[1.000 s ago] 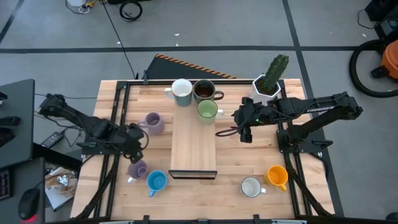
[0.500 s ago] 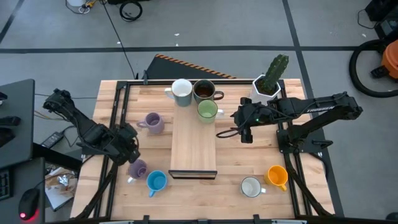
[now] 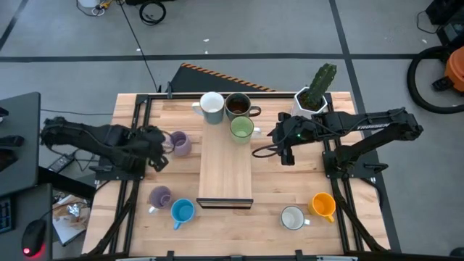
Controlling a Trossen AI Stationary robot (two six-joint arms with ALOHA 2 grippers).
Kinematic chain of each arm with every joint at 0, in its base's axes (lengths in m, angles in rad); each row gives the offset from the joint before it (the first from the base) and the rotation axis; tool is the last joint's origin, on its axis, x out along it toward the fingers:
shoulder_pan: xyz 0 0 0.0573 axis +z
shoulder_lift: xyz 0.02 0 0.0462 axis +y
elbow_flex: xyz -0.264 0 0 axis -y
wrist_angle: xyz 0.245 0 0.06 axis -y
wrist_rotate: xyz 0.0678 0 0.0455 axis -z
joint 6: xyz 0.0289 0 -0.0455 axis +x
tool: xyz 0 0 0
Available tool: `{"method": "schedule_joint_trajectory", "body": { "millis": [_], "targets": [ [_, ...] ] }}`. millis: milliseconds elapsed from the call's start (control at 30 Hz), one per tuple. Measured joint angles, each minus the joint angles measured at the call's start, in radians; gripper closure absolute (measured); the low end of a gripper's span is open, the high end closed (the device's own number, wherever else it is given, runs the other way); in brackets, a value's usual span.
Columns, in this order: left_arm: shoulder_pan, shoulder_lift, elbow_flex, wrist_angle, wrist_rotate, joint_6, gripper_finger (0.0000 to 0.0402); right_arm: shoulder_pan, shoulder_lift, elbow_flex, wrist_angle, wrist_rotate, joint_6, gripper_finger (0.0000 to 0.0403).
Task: Place coffee mugs
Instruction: Put the top purple mug on the shelf
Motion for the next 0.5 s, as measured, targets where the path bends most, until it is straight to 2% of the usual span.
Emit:
{"method": "schedule_joint_trajectory", "body": {
  "millis": [167,400,500],
  "targets": [
    [0.127,-0.068,-0.023,0.014,0.039,0.125,0.0323,0.000,0.000,0.000,-0.007,-0.002,0.011,0.0158],
    [0.278,-0.128,-0.139,0.099,0.181,0.245,0.0343,0.000,0.000,0.000,-0.006,-0.017,0.029,0.0158],
    [0.337,-0.129,-0.154,0.124,0.206,0.288,0.0350,0.000,0.000,0.000,-0.004,-0.022,0.043,0.0158]
  ]
}}
